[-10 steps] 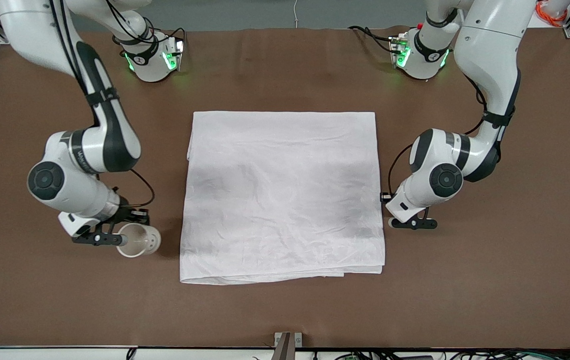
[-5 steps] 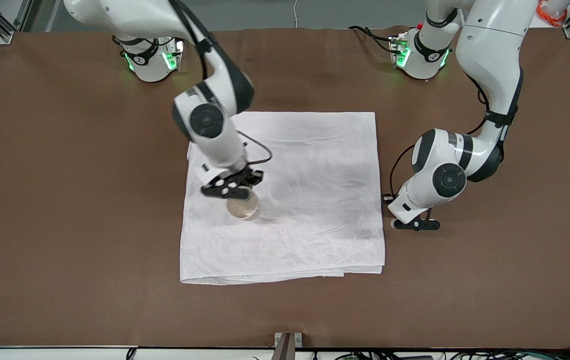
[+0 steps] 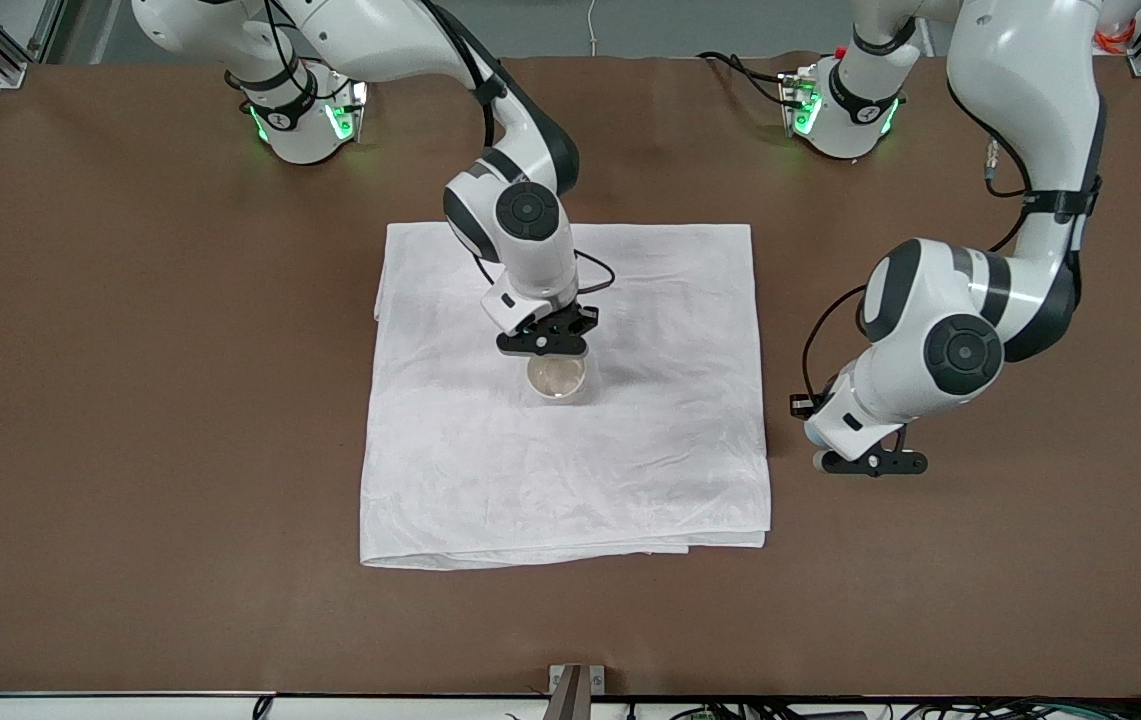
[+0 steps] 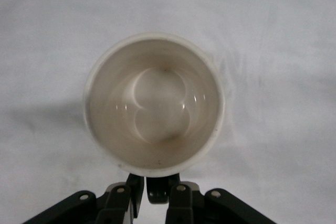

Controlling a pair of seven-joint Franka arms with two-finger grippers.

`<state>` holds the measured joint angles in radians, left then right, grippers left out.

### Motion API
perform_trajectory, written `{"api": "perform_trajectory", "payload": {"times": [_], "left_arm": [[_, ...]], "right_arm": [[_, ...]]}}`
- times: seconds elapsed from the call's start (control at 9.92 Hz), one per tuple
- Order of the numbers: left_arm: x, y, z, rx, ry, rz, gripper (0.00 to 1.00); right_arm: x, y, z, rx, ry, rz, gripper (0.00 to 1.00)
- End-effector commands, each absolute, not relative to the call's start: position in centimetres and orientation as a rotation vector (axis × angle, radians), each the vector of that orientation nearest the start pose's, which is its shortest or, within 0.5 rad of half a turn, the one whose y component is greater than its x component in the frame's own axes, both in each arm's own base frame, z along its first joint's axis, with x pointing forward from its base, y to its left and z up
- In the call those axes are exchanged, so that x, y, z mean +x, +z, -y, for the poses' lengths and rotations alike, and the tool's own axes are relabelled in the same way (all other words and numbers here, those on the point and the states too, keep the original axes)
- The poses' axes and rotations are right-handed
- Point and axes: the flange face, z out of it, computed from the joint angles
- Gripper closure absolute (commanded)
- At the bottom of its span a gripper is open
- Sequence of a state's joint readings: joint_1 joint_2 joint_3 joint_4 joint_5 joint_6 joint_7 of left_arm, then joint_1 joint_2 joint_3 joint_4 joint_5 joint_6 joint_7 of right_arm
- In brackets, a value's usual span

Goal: Place blue cup into white mug on cloth
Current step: 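Carry the white mug onto the cloth center with the right gripper and release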

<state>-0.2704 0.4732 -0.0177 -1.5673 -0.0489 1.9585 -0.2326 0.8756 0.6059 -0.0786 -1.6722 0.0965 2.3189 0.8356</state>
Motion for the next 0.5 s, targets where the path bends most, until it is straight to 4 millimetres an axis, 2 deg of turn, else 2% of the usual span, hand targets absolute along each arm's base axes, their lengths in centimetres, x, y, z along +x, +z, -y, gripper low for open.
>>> {"api": "perform_trajectory", "payload": {"times": [0.0,0.1,0.2,0.3,0.4], "left_arm": [[65.8,39.5,20.8,-3.159,0.138,-0.079,1.0],[65.6,39.4,21.4,-3.161,0.142,-0.09,1.0],[65.3,39.7,22.9,-3.165,0.132,-0.125,1.0],[65.2,39.7,25.0,-3.165,0.117,-0.192,1.0],[65.3,39.6,26.9,-3.166,0.104,-0.236,1.0]], "right_arm": [[47.2,24.9,-49.3,-3.115,-0.004,-0.146,0.0],[47.3,25.3,-49.0,-3.125,0.011,-0.152,0.0],[47.2,26.6,-48.7,-3.133,0.031,-0.15,0.0],[47.3,29.9,-48.1,-3.133,0.038,-0.147,0.0],[48.0,34.2,-46.6,-3.121,0.037,-0.148,0.0]]}}
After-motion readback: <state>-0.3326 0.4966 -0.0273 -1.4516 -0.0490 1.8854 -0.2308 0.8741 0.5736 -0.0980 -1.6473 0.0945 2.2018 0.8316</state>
